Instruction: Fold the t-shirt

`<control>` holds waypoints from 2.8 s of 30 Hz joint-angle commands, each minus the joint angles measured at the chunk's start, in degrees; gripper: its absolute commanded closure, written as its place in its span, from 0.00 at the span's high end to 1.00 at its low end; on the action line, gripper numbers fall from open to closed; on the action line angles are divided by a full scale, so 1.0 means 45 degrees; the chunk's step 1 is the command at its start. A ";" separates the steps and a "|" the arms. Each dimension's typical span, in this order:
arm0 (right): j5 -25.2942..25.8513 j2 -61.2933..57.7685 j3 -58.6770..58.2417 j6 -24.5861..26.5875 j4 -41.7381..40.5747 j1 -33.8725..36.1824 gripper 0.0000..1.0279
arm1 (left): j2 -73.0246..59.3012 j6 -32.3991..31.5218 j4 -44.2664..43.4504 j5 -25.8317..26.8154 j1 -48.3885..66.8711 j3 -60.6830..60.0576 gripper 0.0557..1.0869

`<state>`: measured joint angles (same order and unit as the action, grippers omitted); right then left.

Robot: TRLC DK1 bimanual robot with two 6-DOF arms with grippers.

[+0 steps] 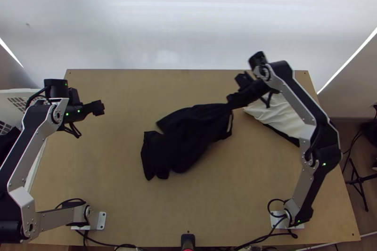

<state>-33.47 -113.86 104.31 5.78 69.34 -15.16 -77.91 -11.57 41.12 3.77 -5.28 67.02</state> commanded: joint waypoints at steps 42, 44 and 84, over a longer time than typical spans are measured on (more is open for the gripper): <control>0.2849 0.6241 -0.5641 0.2290 -0.1347 -0.3272 0.96 | -0.1710 -0.0299 0.0178 -0.0154 0.2267 0.1844 0.96; 0.2849 0.6026 -0.5524 0.1860 -0.2128 -0.2491 0.94 | -0.1749 -0.0319 0.0119 -0.0154 0.2286 0.1903 0.96; 0.1950 0.4307 -0.5388 -0.0093 -0.4257 -0.1124 0.03 | -0.3331 -0.0416 0.0607 -0.0408 0.2755 0.4227 0.96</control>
<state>-24.01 -100.20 77.21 6.70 53.58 -18.57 -91.85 -13.30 43.83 1.89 6.85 84.88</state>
